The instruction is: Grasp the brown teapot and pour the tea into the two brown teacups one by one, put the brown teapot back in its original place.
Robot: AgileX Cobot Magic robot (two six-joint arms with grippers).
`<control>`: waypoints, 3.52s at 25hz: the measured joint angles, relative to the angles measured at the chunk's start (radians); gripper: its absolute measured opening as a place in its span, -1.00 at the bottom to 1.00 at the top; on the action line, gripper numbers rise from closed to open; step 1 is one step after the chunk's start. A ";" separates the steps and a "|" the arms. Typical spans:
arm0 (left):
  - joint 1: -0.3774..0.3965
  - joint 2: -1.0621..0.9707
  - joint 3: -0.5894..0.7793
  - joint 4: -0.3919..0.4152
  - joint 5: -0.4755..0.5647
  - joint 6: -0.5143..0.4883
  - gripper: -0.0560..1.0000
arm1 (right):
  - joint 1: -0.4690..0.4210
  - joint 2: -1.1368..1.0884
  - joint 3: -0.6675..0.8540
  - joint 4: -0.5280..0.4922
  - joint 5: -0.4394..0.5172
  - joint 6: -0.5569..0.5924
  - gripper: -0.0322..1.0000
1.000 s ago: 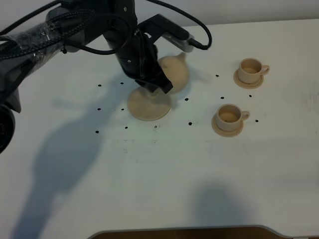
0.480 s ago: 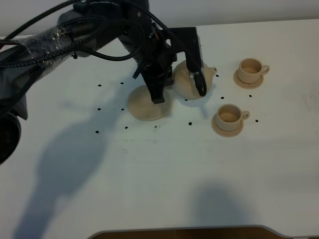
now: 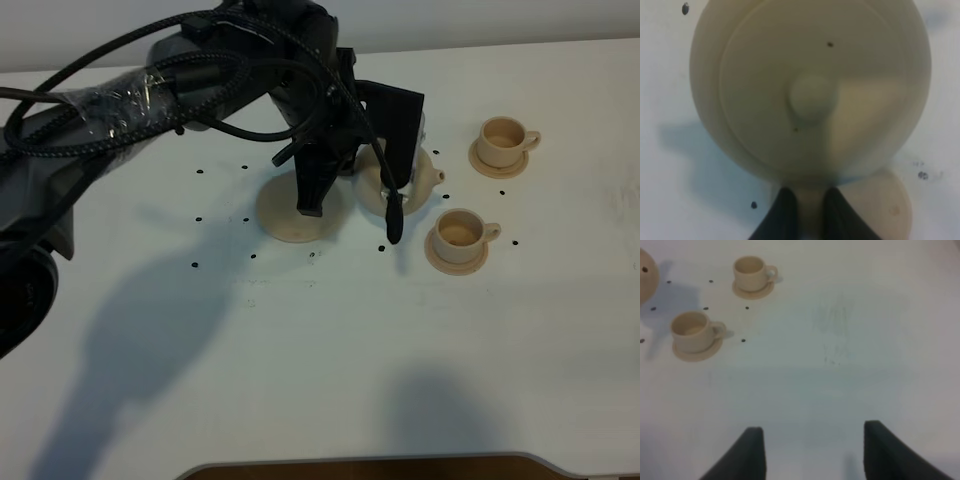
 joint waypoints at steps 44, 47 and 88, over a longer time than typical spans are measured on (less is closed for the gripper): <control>-0.197 0.087 0.000 0.549 -0.072 -0.247 -0.65 | 0.000 0.000 0.000 0.000 0.000 0.000 -0.09; -0.206 0.087 0.000 0.559 -0.072 -0.215 -0.65 | 0.000 0.000 0.000 0.000 0.000 -0.001 -0.09; -0.257 0.112 0.000 0.803 -0.107 -0.138 -0.65 | 0.000 0.000 0.000 0.000 0.000 0.000 -0.09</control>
